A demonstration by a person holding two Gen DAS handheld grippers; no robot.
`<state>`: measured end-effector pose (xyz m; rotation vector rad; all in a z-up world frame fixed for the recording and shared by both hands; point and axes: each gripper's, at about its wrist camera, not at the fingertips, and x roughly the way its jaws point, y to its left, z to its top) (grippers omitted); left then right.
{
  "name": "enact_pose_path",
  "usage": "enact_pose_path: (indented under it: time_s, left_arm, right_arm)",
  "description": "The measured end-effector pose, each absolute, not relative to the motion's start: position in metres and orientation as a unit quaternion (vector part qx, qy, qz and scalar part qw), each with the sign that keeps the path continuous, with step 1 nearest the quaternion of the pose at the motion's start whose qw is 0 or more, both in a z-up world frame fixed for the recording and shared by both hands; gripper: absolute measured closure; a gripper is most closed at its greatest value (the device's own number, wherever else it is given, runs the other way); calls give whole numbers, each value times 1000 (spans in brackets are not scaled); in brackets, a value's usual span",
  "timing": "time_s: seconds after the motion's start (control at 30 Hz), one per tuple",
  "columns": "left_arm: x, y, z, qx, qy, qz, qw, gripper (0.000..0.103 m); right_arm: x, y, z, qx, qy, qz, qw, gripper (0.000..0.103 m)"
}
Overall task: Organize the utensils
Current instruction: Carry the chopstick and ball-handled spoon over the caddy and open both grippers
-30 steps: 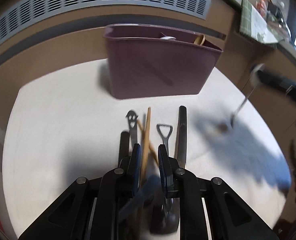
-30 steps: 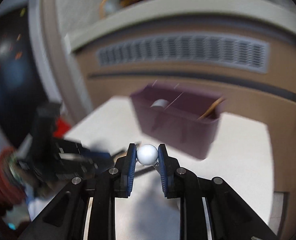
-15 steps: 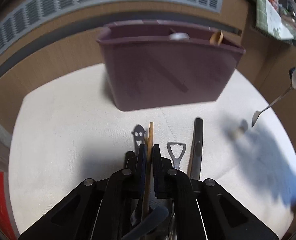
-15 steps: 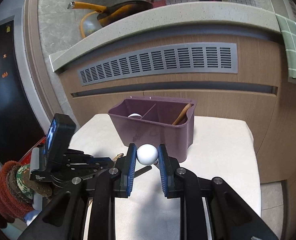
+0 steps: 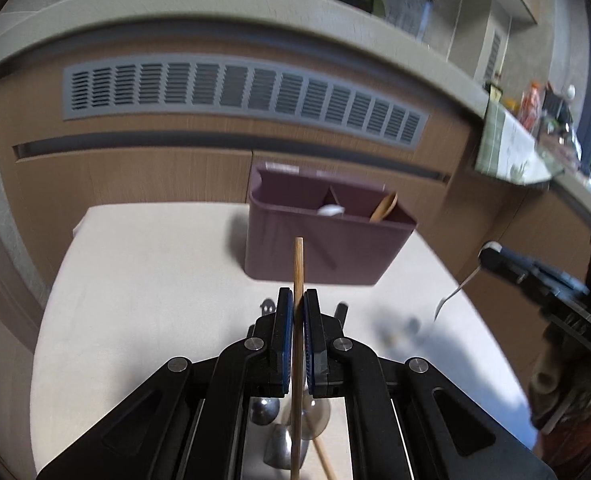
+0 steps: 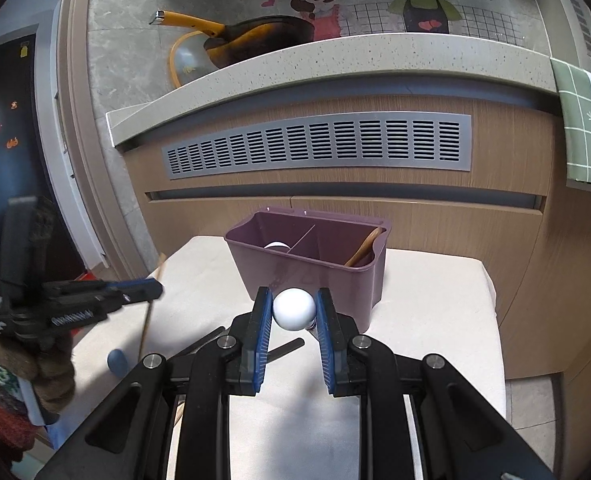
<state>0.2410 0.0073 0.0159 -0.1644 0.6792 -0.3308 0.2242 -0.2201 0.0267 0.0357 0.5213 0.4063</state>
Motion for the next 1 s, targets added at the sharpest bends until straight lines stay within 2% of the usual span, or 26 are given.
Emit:
enact_pose_path:
  time_s: [0.3, 0.43, 0.63, 0.73, 0.83, 1.0]
  left_arm:
    - [227, 6, 39, -81, 298, -156, 938, 98]
    - [230, 3, 70, -82, 262, -150, 950, 98]
    - [247, -2, 174, -96, 120, -155, 976, 98]
    - [262, 0, 203, -116, 63, -130, 983, 98]
    - [290, -3, 205, -126, 54, -134, 982, 98]
    - [324, -5, 176, -116, 50, -122, 984, 98]
  right_arm:
    - [218, -221, 33, 11, 249, 195, 949, 84]
    - [223, -223, 41, 27, 250, 202, 947, 84]
    - [229, -218, 137, 13, 149, 229, 962, 84]
    - [245, -221, 176, 34, 122, 238, 963, 84]
    - [267, -220, 184, 44, 114, 231, 965, 83]
    - [298, -219, 159, 60, 131, 229, 963, 84]
